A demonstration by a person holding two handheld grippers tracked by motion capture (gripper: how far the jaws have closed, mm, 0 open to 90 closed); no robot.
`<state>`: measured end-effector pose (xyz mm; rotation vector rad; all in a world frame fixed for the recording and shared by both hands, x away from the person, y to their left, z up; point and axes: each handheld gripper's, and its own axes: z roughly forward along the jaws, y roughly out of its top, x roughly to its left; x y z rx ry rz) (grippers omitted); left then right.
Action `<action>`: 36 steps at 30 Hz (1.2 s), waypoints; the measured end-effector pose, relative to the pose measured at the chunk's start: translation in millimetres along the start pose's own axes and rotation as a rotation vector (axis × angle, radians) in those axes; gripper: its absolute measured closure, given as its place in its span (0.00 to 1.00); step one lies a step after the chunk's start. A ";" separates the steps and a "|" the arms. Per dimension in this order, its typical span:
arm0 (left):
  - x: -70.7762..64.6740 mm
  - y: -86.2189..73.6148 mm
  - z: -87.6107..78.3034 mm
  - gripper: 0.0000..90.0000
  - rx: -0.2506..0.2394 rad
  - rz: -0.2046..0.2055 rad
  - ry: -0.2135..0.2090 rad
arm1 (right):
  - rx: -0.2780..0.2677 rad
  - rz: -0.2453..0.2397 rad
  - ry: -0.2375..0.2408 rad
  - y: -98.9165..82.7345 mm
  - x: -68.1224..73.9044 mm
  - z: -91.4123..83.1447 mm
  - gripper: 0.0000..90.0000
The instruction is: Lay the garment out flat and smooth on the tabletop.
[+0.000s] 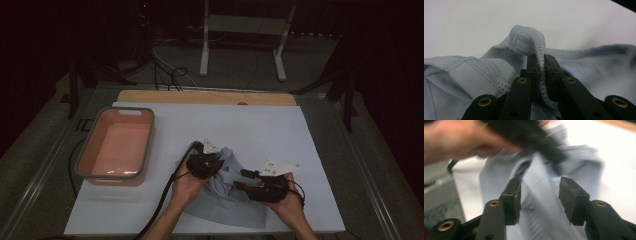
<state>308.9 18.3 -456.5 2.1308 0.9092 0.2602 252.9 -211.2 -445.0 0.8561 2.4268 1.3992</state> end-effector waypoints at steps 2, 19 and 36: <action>0.6 -1.1 -3.8 0.94 -0.011 -0.005 -0.004 | -0.037 0.031 -0.034 3.8 -12.4 -4.8 0.56; -2.1 -7.3 -24.6 0.93 -0.063 0.012 -0.039 | 0.058 0.038 -0.135 18.6 -41.4 51.2 0.57; 16.8 -12.6 -47.9 0.90 -0.150 -0.020 -0.014 | 0.013 0.034 -0.250 41.3 -55.2 41.5 0.98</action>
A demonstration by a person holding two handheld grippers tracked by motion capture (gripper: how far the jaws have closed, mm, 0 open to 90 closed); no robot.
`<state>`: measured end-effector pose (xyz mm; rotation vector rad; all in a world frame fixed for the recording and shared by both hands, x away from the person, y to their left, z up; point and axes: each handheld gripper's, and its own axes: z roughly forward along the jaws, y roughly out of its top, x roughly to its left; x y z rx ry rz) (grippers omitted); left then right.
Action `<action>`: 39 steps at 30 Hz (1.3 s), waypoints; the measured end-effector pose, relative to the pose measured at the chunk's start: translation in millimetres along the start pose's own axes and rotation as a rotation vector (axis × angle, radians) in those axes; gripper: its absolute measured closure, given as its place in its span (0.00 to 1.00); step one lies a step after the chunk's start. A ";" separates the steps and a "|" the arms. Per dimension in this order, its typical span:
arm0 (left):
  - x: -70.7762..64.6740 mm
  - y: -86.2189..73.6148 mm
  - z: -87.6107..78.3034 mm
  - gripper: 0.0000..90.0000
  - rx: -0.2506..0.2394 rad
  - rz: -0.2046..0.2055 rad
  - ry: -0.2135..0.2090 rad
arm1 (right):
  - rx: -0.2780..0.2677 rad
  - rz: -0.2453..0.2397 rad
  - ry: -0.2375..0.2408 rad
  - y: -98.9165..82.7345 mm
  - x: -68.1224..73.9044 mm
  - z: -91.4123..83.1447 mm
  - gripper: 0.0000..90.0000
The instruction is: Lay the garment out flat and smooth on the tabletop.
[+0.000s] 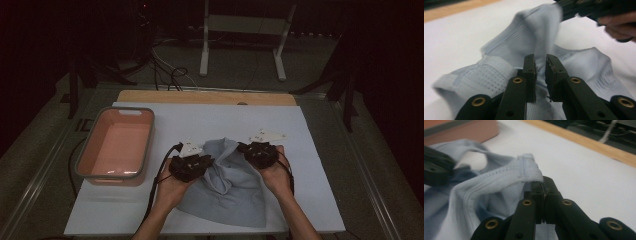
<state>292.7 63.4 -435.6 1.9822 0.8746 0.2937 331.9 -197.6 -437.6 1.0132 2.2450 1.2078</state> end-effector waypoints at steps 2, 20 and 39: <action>5.3 2.0 -5.0 0.92 -0.022 -0.011 0.020 | -0.018 0.035 -0.020 2.0 -9.8 -7.5 0.98; 32.7 10.5 7.1 0.59 -0.006 -0.104 0.032 | -0.019 0.128 -0.093 -5.3 -52.2 -23.7 0.97; 67.7 24.8 -8.0 0.95 -0.128 -0.257 0.142 | 0.027 0.170 -0.190 -14.7 -72.8 -25.6 0.97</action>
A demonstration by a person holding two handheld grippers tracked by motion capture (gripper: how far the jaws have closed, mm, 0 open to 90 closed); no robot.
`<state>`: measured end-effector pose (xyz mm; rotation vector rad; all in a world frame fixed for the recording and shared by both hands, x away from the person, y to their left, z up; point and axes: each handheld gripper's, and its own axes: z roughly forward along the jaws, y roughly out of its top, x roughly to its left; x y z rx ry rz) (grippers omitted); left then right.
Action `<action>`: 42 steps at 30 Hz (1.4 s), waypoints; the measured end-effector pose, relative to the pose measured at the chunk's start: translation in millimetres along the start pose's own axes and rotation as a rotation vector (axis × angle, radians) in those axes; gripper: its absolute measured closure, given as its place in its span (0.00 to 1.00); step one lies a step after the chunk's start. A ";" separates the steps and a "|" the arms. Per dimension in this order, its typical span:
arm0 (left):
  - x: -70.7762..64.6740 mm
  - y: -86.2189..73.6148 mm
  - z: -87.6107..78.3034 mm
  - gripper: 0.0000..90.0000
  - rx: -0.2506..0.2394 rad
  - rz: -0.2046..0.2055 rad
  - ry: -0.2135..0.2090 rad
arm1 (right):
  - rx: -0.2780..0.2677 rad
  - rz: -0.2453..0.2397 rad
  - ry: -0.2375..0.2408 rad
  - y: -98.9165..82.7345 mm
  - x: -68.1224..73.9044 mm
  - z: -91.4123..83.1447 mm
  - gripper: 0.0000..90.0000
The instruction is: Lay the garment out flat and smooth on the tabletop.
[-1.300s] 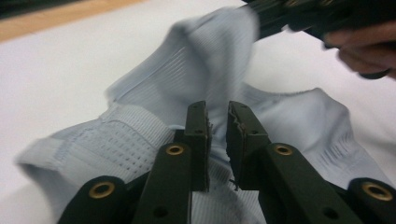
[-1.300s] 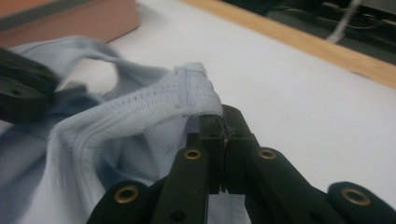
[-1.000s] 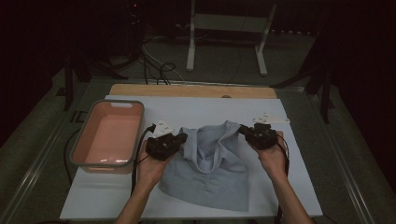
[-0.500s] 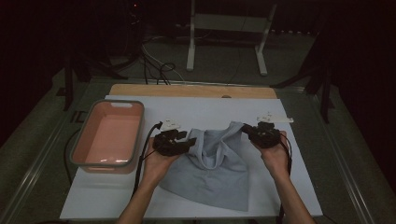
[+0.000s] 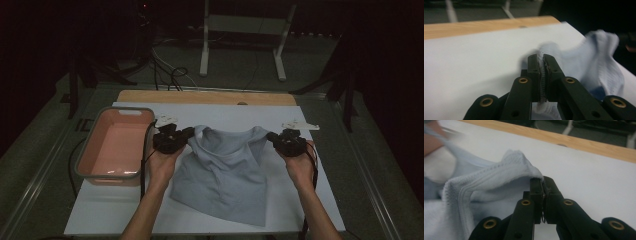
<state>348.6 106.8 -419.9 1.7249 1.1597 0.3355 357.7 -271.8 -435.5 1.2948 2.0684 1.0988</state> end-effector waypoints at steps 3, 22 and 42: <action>5.6 1.1 -2.0 0.95 -0.019 -0.019 0.048 | 0.019 0.017 -0.065 -2.4 -3.4 2.1 0.97; -7.6 -14.9 2.4 0.39 0.047 0.053 0.047 | 0.100 -0.039 0.129 -17.1 32.0 9.0 0.46; -10.3 -72.5 -11.8 0.42 0.147 0.111 0.046 | 0.143 -0.003 0.161 -59.9 35.3 -15.5 0.38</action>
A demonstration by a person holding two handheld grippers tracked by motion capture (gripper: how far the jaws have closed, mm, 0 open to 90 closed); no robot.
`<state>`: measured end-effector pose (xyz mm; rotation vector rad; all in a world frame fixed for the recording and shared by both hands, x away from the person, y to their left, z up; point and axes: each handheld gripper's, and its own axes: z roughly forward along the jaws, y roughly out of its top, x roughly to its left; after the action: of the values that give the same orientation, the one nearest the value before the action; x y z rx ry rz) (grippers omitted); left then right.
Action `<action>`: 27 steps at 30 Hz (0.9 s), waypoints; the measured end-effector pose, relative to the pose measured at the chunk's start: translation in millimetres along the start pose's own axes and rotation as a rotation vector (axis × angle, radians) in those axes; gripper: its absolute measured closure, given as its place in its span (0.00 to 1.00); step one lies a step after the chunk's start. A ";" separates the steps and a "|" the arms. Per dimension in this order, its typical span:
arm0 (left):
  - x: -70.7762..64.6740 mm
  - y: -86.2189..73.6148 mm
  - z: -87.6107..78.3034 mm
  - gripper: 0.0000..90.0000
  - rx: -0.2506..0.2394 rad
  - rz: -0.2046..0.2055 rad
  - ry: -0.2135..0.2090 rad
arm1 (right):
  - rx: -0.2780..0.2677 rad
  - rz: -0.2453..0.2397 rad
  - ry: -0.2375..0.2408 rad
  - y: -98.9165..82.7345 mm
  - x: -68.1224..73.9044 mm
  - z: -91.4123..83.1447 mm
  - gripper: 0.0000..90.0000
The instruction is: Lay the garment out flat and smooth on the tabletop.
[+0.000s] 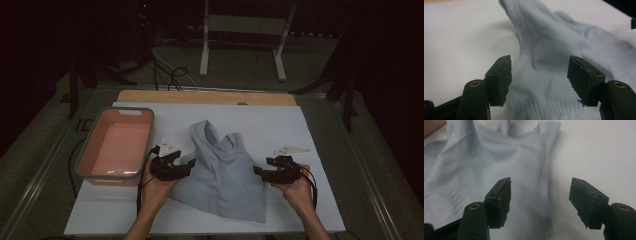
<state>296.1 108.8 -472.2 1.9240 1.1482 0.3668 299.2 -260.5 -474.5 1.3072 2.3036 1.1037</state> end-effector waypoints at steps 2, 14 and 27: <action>1.7 -6.1 0.3 0.42 0.014 -0.005 -0.002 | 0.008 0.006 -0.005 -8.1 -1.8 -2.1 0.40; 0.9 -32.8 18.1 0.42 0.151 0.023 -0.007 | 0.053 0.045 0.040 -25.8 -16.1 5.0 0.53; 2.0 -25.3 3.2 0.95 0.090 0.022 -0.057 | 0.035 -0.037 0.007 -10.8 -8.6 4.9 0.91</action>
<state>284.4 114.5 -494.3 2.0136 1.1244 0.2738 300.1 -268.5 -486.8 1.2698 2.3527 1.0627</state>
